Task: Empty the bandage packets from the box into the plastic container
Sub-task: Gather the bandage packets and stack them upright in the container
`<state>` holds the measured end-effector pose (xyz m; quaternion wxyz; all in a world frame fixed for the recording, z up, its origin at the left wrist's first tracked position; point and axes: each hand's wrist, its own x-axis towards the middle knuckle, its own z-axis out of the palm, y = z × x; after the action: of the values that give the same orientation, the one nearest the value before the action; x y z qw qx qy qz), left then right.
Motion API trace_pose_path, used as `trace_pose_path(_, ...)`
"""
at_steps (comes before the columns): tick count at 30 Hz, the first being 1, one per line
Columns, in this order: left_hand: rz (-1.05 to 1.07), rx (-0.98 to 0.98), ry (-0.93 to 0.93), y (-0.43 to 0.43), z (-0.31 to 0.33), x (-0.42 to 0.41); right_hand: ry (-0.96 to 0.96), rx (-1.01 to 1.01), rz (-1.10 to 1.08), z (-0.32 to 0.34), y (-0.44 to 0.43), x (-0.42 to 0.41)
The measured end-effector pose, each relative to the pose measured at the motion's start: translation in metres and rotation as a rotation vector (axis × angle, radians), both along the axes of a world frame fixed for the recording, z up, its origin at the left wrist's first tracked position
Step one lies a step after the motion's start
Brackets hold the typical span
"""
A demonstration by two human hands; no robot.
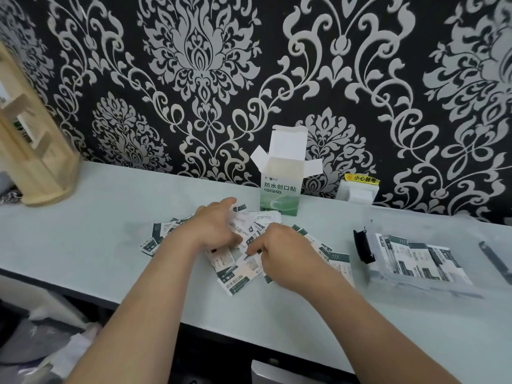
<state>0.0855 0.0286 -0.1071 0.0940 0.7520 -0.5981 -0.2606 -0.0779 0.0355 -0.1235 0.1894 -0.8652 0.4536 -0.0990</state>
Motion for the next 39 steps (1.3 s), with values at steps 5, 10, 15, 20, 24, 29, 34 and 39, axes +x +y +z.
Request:
trace_pose_path(5, -0.014, -0.082, -0.012, -0.004, -0.006, -0.002, 0.065, -0.058, -0.043, 0.003, -0.003, -0.006)
trace_pose_path(10, -0.049, -0.146, -0.082, -0.001, -0.004, -0.001, 0.031, 0.021, -0.148, 0.004, -0.01, -0.013)
trace_pose_path(15, -0.102, -0.143, -0.148, 0.002, -0.003, -0.008, -0.001, 0.061, -0.201, 0.006, -0.012, -0.019)
trace_pose_path(20, -0.004, -0.194, 0.156, 0.006, 0.009, -0.01, -0.117, 0.117, -0.235, 0.013, -0.012, -0.025)
trace_pose_path(24, 0.093, -0.358, 0.26, 0.012, 0.019, -0.011, -0.341, 0.14, -0.357, 0.016, -0.016, -0.028)
trace_pose_path(29, 0.105, -0.594, 0.297, 0.018, 0.03, -0.023, -0.676, 0.347, -0.444, 0.015, -0.017, -0.024)
trace_pose_path(34, -0.024, -0.564, 0.265, 0.019, 0.021, -0.047, -1.12, 0.727, -0.411, 0.024, -0.016, -0.024)
trace_pose_path(39, 0.0, -0.401, 0.399, 0.022, 0.019, -0.045, -1.112, 0.631, -0.551, 0.014, -0.021, -0.027)
